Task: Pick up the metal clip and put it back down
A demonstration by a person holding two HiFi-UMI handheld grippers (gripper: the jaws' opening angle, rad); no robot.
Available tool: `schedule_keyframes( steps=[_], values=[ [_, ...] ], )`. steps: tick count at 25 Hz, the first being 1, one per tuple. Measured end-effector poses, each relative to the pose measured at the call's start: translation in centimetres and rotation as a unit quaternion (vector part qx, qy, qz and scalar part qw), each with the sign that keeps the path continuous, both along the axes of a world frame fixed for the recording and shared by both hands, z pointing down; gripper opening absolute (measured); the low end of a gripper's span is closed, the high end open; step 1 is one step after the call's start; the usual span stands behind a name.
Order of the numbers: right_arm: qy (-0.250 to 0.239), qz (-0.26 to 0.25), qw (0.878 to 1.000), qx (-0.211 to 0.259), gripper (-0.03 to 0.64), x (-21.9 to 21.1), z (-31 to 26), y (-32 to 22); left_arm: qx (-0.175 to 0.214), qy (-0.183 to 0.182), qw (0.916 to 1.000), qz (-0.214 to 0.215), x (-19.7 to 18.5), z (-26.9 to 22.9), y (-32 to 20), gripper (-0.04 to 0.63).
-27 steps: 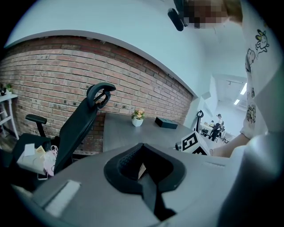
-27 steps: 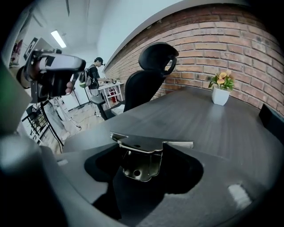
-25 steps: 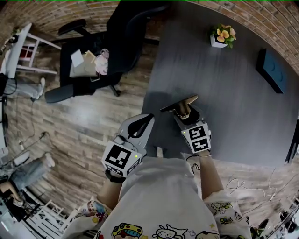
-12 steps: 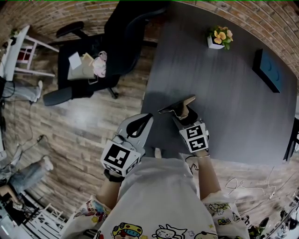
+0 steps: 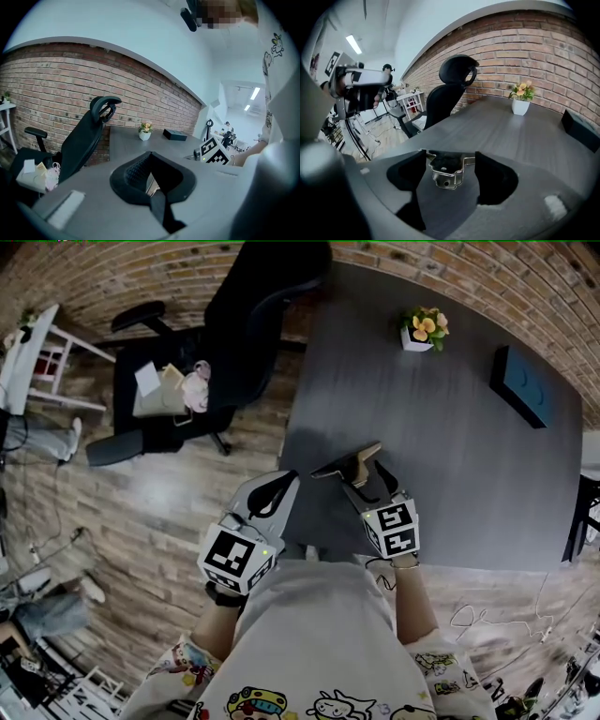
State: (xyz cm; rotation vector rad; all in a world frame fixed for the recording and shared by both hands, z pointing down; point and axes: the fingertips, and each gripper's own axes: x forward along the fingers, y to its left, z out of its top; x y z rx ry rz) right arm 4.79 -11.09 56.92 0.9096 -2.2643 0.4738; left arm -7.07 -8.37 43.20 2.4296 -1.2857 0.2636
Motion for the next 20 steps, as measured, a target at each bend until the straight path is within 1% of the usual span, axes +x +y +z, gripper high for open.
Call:
schedule_keyframes(
  steps=[8,13,17,20],
  values=[
    [-0.038,0.022,0.998,0.053,0.327,1.4,-6.1,-0.9,0.035,0.003,0.9993,0.016,1.3,-2.2,-1.0,0.002],
    [-0.073,0.038,0.992,0.092,0.318,2.5,-10.3,-1.3,0.061,0.003,0.9978,0.026,2.1,-3.8,-1.9,0.002],
    [-0.119,0.056,0.984,0.122,0.268,3.6,-14.0,-1.4,0.078,0.002,0.9965,0.031,2.7,-5.0,-2.4,0.002],
    [-0.141,0.069,0.976,0.150,0.241,4.7,-16.2,-1.4,0.088,0.004,0.9955,0.034,3.3,-5.4,-2.9,0.002]
  ],
)
